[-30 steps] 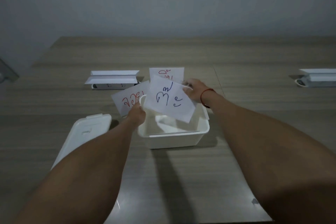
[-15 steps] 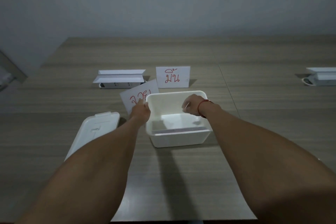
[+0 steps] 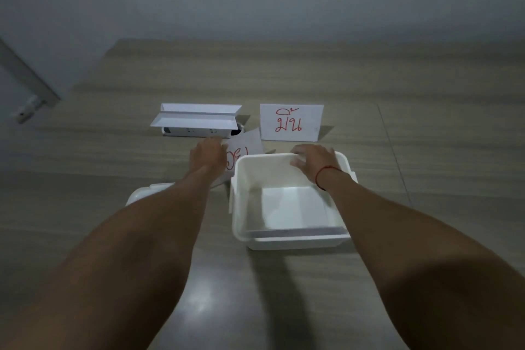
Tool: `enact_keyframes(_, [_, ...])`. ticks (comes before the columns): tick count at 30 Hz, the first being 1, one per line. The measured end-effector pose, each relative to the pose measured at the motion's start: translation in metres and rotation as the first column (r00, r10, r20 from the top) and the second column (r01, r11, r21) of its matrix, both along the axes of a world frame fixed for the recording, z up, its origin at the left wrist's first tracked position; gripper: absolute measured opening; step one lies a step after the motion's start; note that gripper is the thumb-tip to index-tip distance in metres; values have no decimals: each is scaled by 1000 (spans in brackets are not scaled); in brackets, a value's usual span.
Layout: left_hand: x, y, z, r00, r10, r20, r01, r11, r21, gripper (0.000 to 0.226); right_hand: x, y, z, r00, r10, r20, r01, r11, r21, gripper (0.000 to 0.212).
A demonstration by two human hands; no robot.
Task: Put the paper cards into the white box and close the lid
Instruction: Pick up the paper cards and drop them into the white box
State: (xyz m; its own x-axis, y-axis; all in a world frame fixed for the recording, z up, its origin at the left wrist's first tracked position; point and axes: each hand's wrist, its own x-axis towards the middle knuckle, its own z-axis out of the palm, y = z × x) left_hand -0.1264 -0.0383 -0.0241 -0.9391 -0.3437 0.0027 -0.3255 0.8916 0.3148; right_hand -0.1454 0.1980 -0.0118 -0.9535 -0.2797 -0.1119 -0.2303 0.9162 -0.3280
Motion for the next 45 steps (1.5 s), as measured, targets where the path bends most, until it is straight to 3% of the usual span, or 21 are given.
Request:
enact_keyframes(4, [-13,-7,-13,994,-53,93,55,998,-17,32,-22,-8,-10,998,-43,-51,40,998,-50,28])
enact_keyframes(10, [-10,-7,-16,998,-61,23,63,993,-103,21,-32,-17,-22,993,-76,-86,76,997,-5,31])
enact_keyframes(17, [-7,-14,39,957,-140,-254,65,958,-280,19,-7,4,-9,972,-233,-10,232,966,110,58])
enact_keyframes(20, [-6,-5,71,910,-148,-388,35,958,-283,30,11,17,3,940,-340,41,331,932,147,65])
enact_keyframes(25, [2,26,101,839,-275,-470,153,947,-281,33,36,30,21,815,-517,262,532,847,17,56])
enact_keyframes(30, [33,66,78,831,-387,-400,308,918,-248,31,59,38,27,802,-514,305,544,839,-14,44])
enact_keyframes(34, [59,80,41,845,-471,-255,414,876,-246,28,67,39,26,795,-537,283,570,821,-43,43])
enact_keyframes(38, [82,78,11,849,-523,-74,509,847,-151,31,70,39,25,770,-573,281,612,787,-74,43])
enact_keyframes(42, [96,72,-8,841,-535,78,535,844,21,37,71,33,26,753,-601,268,640,764,-83,42])
enact_keyframes(45, [92,67,-4,872,-489,35,486,871,74,42,72,29,26,764,-595,250,627,776,-69,41])
